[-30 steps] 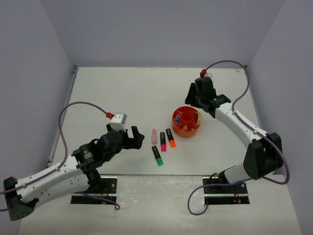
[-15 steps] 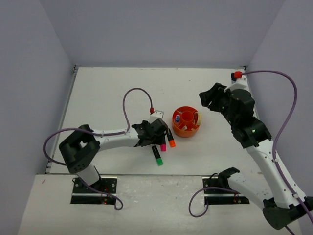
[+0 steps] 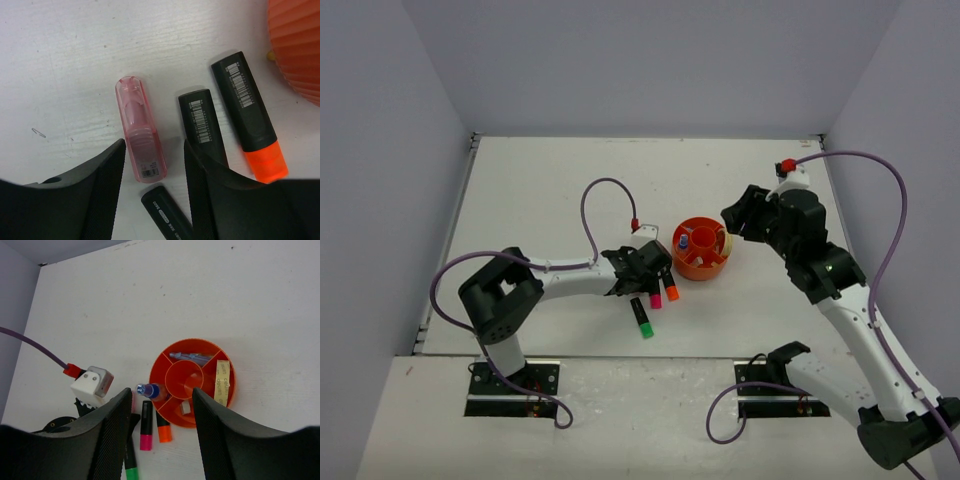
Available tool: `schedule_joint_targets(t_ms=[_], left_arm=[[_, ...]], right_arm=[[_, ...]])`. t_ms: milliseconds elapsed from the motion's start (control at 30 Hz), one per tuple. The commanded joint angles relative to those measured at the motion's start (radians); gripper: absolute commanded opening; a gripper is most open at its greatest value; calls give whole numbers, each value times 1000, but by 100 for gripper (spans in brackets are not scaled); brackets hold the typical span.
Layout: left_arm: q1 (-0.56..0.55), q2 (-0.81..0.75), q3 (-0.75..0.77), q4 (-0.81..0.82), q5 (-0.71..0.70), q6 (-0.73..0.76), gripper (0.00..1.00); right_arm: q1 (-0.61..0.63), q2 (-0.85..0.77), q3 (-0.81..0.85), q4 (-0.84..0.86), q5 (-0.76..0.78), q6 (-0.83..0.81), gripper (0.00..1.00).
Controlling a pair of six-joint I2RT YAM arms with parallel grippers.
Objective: Sort the stationery into containers
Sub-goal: Pick up the stationery from the center of the board.
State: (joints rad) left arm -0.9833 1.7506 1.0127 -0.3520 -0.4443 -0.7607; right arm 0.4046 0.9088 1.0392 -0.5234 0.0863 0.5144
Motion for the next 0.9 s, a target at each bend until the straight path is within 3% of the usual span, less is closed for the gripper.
schedule_joint_targets(t_ms=[0, 233, 367, 467, 533, 567, 600, 700, 767, 867], left_arm=[[-2, 11, -24, -14, -48, -52, 51], [0, 4, -52, -3, -58, -51, 50], [3, 39, -60, 26, -28, -40, 39], [11, 55, -60, 37, 8, -37, 26], [12, 43, -66, 45, 15, -37, 7], [12, 42, -69, 48, 15, -37, 7], [15, 27, -71, 47, 13, -32, 0], [18, -16, -71, 43, 6, -23, 0], [18, -49, -65, 34, 3, -3, 0], [13, -142, -85, 69, 4, 11, 0]], right_arm=[[0, -19, -3, 25, -26, -14, 54], [0, -19, -7, 29, -45, -11, 54], [0, -27, -9, 41, -81, -7, 54], [1, -31, -20, 65, -187, -13, 60], [0, -33, -27, 88, -271, -8, 65], [0, -33, -30, 88, -273, -8, 67], [0, -36, -36, 102, -318, -2, 71], [0, -30, -45, 134, -410, 6, 80], [0, -16, -57, 165, -547, 12, 95], [0, 28, -71, 232, -710, 45, 99]])
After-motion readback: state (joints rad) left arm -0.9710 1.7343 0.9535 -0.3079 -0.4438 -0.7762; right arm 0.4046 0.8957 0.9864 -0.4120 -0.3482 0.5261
